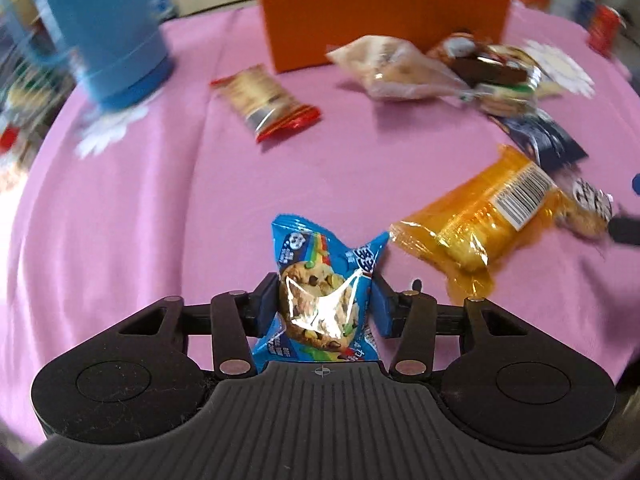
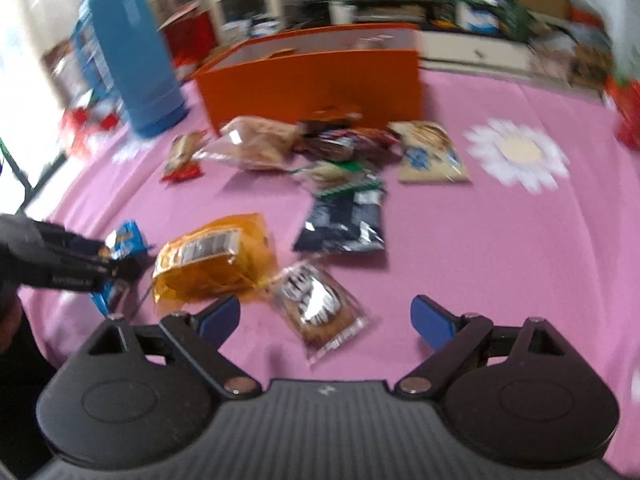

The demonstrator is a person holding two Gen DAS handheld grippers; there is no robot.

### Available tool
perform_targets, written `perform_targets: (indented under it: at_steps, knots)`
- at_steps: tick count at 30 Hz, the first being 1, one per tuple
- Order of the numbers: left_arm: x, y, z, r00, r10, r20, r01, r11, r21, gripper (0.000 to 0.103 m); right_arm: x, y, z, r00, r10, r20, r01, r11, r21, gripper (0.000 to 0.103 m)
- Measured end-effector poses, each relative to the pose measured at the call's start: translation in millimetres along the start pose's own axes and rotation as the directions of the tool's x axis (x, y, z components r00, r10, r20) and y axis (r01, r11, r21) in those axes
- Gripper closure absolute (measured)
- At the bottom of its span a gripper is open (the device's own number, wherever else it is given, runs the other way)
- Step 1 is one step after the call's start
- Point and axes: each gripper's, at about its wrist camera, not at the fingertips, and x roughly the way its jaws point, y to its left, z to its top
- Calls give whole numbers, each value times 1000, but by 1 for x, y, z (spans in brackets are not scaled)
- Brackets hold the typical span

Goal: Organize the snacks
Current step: 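Grasp the blue cookie packet with the left tool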

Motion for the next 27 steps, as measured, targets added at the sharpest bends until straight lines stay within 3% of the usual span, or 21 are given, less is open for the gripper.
perform_targets:
  at_steps: [2,5,10,12,16,19,21,23,27]
  knots:
    - [2,5,-1,1000,-29,-8,28,997,-74,80,11,10,1,1000,-16,-5,16,995,-102,13]
    - [1,10,-1,999,-36,-6,35,995,-97,79,23,15,2,999,-22,-25,18,984,-176,14]
    - [2,4,-3,1000,-27,-1,27,998,-57,72,36,13,-1,999,-12,-53,4,987,-160,12]
    - [2,5,-3,1000,-14,-3,14,997,-71,58,41,13,-7,999,-13,-48,5,989,-147,9]
    - [5,8,-3,1000,-11,-7,10,996,-84,50,45,13,-7,999,-26,-47,18,988,-152,9]
    - [4,9,-2,1000,-16,-9,15,997,-77,51,45,12,-2,997,-32,-74,20,988,-153,10]
    - [-2,15,-2,1000,-24,6,24,995,-97,61,34,11,3,998,-39,-48,33,993,-114,10]
    - [-12,26,-3,997,-59,44,65,987,-145,56,15,19,6,1000,-7,22,10,992,-122,10]
    - [-16,39,-5,996,-80,42,86,982,-169,56,11,42,8,998,67,-6,-68,987,-146,10]
